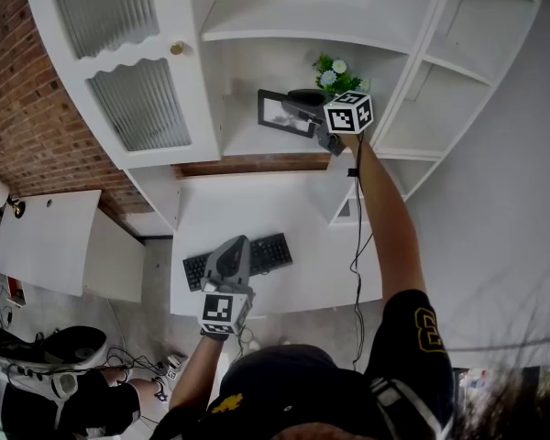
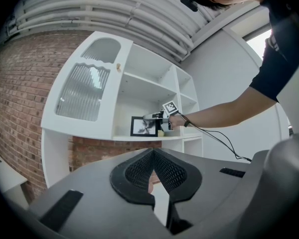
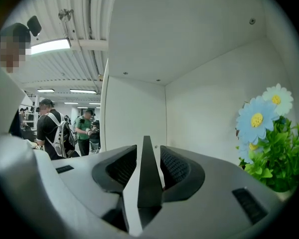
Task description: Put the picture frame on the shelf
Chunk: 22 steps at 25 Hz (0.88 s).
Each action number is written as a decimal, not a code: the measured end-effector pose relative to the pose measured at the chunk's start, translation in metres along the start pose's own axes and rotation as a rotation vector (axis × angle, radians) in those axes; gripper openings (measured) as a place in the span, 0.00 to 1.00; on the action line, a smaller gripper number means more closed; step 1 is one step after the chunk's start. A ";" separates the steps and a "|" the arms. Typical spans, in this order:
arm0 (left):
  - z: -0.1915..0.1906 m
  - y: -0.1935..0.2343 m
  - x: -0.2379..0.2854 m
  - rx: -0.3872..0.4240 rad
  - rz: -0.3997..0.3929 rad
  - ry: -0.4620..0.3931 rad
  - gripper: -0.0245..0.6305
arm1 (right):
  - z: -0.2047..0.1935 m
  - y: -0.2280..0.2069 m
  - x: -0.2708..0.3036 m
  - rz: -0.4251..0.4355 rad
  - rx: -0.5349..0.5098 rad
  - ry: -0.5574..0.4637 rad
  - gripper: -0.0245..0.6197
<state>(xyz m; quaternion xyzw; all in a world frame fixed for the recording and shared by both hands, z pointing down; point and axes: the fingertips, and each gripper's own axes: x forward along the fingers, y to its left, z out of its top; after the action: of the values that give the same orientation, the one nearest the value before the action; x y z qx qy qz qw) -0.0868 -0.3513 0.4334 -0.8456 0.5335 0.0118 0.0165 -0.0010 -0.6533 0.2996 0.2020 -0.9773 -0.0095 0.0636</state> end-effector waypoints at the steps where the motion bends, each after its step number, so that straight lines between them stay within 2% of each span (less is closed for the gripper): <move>1: 0.000 0.000 0.000 0.002 0.000 0.000 0.07 | 0.000 0.000 0.000 -0.001 -0.001 0.005 0.26; 22: 0.005 -0.006 -0.004 0.009 -0.013 -0.016 0.07 | 0.012 0.004 -0.010 -0.027 -0.027 -0.002 0.28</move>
<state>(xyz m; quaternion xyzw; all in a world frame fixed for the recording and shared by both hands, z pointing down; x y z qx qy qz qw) -0.0831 -0.3448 0.4282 -0.8488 0.5280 0.0164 0.0246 0.0050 -0.6454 0.2863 0.2144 -0.9743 -0.0237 0.0654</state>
